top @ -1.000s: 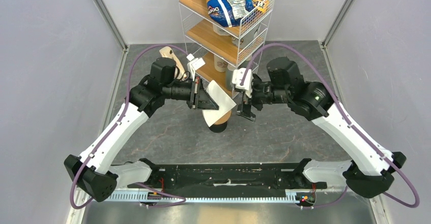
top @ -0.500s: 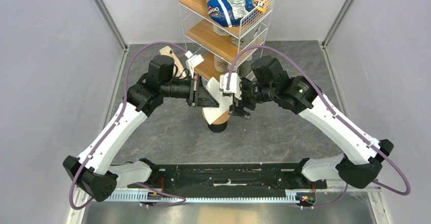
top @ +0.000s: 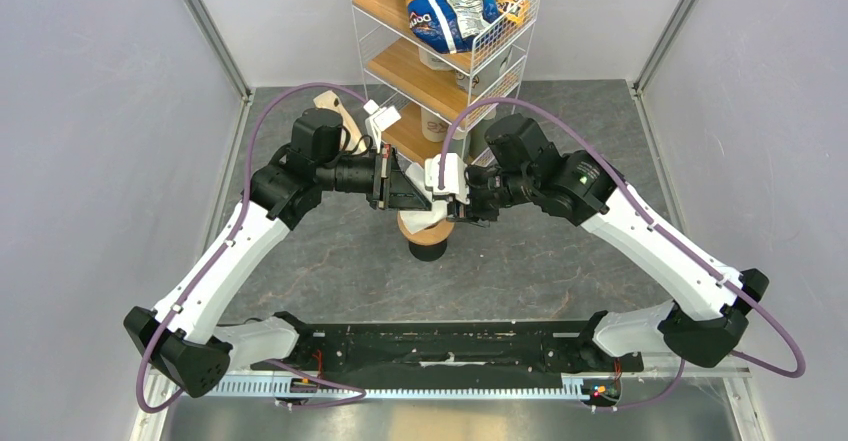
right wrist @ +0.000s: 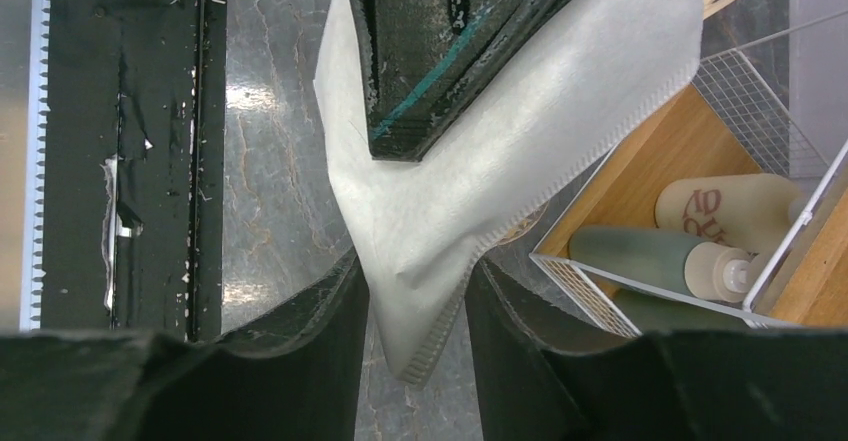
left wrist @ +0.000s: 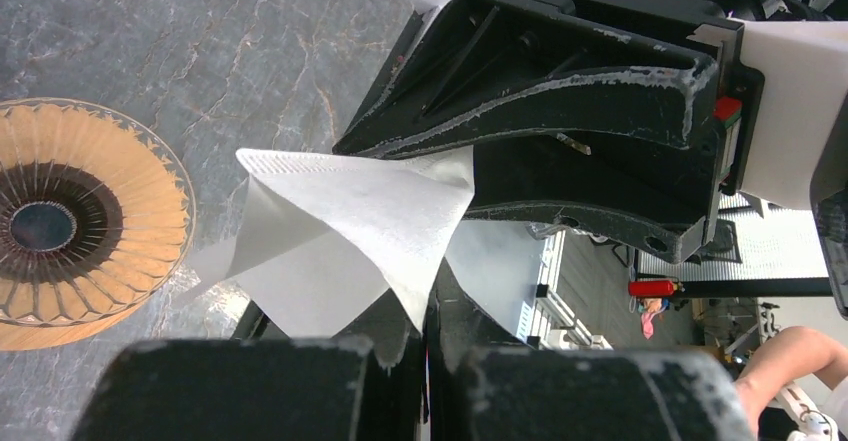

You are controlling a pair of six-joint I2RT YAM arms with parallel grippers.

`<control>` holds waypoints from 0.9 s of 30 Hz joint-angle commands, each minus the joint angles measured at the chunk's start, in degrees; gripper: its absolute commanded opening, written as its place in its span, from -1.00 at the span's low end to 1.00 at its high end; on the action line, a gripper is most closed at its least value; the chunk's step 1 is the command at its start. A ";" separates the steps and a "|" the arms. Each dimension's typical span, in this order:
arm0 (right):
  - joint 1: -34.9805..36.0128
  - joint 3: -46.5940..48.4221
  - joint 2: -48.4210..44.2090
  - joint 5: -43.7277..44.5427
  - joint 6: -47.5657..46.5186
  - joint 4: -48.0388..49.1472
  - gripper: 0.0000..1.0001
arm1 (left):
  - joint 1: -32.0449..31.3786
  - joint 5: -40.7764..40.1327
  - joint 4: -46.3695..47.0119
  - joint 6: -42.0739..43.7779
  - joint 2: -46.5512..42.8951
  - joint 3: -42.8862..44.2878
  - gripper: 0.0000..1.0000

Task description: Place the coffee filter in the dripper

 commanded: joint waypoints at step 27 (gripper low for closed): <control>-0.51 -5.04 -7.04 -1.47 14.47 11.67 -0.76 | 2.14 9.00 14.39 -2.68 -3.69 -0.76 0.09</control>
